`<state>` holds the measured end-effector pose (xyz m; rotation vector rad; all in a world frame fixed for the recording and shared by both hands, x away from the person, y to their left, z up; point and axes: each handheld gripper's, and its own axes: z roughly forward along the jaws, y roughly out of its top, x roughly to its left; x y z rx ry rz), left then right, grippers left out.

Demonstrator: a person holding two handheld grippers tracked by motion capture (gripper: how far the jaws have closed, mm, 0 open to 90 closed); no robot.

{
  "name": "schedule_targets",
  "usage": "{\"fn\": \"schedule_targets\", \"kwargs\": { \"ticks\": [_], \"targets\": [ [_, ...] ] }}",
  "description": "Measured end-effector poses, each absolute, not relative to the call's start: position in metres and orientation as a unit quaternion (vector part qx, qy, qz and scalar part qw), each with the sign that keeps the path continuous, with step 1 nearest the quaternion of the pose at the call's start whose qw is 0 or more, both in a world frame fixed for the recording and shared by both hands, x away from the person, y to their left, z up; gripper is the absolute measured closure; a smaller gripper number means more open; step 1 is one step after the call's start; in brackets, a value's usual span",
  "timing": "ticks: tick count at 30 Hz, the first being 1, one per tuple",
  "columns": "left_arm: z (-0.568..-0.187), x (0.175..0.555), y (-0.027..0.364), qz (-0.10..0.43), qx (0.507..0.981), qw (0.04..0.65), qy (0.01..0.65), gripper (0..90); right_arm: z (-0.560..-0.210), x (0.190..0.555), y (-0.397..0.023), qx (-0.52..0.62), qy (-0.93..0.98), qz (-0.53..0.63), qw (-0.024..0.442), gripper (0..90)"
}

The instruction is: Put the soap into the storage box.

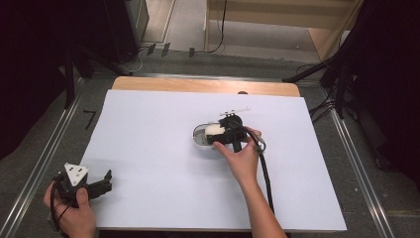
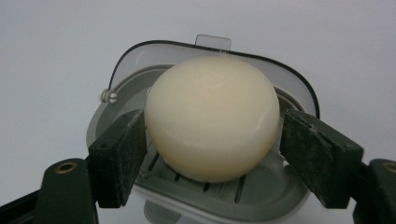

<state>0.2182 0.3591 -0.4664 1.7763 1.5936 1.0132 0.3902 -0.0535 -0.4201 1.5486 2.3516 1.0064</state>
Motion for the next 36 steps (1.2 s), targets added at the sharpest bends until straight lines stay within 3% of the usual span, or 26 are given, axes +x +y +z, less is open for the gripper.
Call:
{"fn": "schedule_targets", "kwargs": {
  "ticks": [7,36],
  "targets": [
    [-0.466,0.218,0.359,0.376,0.660,0.271,0.591,0.1,-0.418,0.387,-0.060,0.518,0.776,0.350,0.081,28.2],
    [-0.466,0.218,0.359,0.377,0.660,0.269,0.591,0.1,-0.423,0.369,-0.102,0.540,0.753,0.363,0.096,28.1]
  ]
}}
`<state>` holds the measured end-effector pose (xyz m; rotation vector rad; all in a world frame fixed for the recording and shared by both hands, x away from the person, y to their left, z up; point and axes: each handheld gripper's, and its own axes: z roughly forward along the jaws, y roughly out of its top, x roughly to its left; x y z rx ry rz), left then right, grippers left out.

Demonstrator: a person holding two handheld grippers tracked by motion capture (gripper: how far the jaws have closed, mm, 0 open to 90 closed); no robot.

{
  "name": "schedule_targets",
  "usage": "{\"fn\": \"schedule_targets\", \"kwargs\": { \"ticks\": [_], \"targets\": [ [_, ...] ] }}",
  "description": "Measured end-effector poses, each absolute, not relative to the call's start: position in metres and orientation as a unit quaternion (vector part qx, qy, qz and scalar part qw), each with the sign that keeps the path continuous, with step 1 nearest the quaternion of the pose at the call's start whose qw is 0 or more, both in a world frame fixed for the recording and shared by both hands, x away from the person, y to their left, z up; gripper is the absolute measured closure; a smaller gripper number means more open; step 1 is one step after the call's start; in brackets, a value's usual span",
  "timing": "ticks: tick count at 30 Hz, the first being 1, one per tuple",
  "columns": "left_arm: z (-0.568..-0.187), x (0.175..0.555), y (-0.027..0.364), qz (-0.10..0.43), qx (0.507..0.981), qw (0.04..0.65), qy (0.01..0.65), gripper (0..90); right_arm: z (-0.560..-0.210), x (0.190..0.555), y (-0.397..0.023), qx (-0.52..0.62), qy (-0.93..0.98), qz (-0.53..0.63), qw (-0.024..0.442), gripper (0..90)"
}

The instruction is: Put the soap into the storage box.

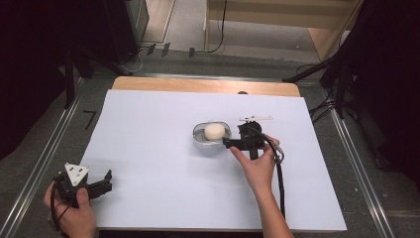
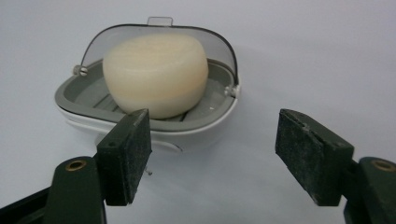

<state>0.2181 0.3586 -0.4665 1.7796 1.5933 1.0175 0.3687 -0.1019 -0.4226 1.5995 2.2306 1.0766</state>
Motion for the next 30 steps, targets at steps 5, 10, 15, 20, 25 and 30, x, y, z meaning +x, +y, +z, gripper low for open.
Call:
{"fn": "schedule_targets", "kwargs": {
  "ticks": [5,10,15,20,25,30],
  "targets": [
    [-0.467,0.218,0.358,0.378,0.660,0.269,0.591,0.1,-0.429,0.364,-0.113,0.546,0.748,0.365,0.092,27.1],
    [-0.466,0.218,0.358,0.377,0.662,0.268,0.590,0.1,-0.434,0.358,-0.123,0.541,0.752,0.362,0.099,25.4],
    [-0.466,0.218,0.358,0.378,0.661,0.268,0.590,0.1,-0.438,0.352,-0.134,0.542,0.748,0.370,0.094,20.5],
    [-0.467,0.218,0.358,0.378,0.661,0.268,0.590,0.1,-0.442,0.346,-0.141,0.535,0.753,0.370,0.099,14.0],
    [-0.467,0.218,0.358,0.379,0.662,0.268,0.589,0.1,-0.443,0.341,-0.149,0.536,0.751,0.371,0.104,14.0],
    [-0.466,0.218,0.358,0.378,0.662,0.268,0.590,0.1,-0.447,0.336,-0.156,0.539,0.748,0.371,0.110,14.0]
  ]
}}
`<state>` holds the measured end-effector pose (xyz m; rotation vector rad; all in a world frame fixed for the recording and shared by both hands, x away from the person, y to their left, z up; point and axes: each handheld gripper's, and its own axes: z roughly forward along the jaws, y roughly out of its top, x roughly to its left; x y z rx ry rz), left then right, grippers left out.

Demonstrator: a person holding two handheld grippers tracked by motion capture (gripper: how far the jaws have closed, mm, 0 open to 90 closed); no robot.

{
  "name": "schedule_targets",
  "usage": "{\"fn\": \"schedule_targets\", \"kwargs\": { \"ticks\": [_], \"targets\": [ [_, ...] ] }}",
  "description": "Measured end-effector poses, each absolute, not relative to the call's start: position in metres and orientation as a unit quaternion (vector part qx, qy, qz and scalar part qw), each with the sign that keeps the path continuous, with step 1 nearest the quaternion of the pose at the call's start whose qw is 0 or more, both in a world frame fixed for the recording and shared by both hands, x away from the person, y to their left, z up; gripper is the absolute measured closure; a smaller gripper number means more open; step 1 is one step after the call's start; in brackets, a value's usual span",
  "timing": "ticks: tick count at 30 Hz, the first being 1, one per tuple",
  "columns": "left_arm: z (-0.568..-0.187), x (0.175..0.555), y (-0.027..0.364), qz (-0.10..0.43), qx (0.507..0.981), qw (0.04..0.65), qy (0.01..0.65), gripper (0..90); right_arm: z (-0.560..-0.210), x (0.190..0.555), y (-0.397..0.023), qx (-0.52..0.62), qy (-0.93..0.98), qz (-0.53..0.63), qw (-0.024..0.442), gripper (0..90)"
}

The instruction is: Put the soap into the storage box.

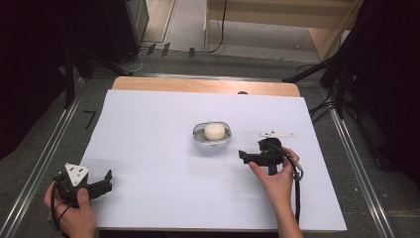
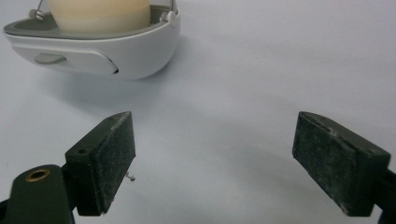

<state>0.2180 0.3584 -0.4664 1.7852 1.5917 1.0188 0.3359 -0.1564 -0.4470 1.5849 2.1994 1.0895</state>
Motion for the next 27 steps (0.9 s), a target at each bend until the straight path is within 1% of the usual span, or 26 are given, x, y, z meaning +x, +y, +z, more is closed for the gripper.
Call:
{"fn": "schedule_targets", "kwargs": {
  "ticks": [5,27],
  "targets": [
    [-0.467,0.218,0.358,0.378,0.662,0.268,0.590,0.1,-0.450,0.331,-0.164,0.540,0.749,0.366,0.119,14.0],
    [-0.467,0.218,0.358,0.380,0.662,0.267,0.588,0.1,-0.464,0.314,-0.203,0.555,0.739,0.361,0.129,14.0]
  ]
}}
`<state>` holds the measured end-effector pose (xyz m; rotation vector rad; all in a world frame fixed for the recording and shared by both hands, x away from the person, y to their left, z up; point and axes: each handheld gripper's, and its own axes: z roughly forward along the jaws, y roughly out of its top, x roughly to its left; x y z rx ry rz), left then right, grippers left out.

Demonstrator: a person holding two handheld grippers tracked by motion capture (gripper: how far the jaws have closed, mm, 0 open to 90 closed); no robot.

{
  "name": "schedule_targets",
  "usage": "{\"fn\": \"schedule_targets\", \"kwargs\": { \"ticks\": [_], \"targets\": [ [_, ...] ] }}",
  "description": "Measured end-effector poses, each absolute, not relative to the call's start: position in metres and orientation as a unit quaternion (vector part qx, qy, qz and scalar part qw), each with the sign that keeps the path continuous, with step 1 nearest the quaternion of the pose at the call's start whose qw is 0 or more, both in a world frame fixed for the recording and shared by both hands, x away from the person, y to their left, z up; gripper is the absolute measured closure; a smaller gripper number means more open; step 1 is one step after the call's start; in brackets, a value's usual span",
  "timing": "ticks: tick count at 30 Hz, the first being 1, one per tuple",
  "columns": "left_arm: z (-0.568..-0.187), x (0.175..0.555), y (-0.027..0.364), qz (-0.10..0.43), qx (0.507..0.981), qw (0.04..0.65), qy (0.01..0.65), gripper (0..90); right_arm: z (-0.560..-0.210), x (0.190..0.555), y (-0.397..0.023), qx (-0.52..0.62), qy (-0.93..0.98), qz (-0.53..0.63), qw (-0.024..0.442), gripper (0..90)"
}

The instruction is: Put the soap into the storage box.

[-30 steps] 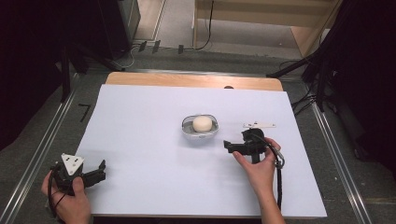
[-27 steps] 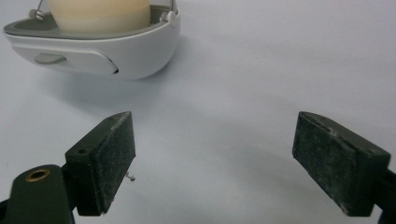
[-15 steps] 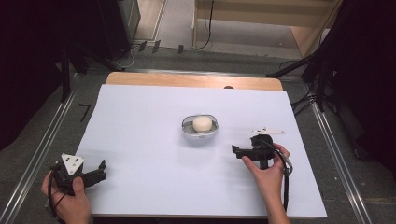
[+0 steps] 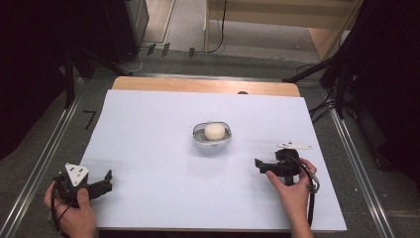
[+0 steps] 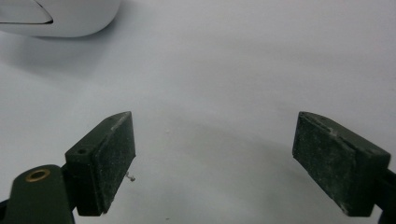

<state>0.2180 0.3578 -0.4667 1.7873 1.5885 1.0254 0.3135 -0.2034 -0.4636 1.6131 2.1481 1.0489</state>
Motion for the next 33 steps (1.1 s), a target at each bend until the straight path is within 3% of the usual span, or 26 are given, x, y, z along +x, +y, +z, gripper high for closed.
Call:
{"fn": "schedule_targets", "kwargs": {
  "ticks": [33],
  "targets": [
    [-0.467,0.219,0.357,0.381,0.663,0.263,0.588,0.1,-0.470,0.276,-0.295,0.567,0.710,0.390,0.148,14.6]
  ]
}}
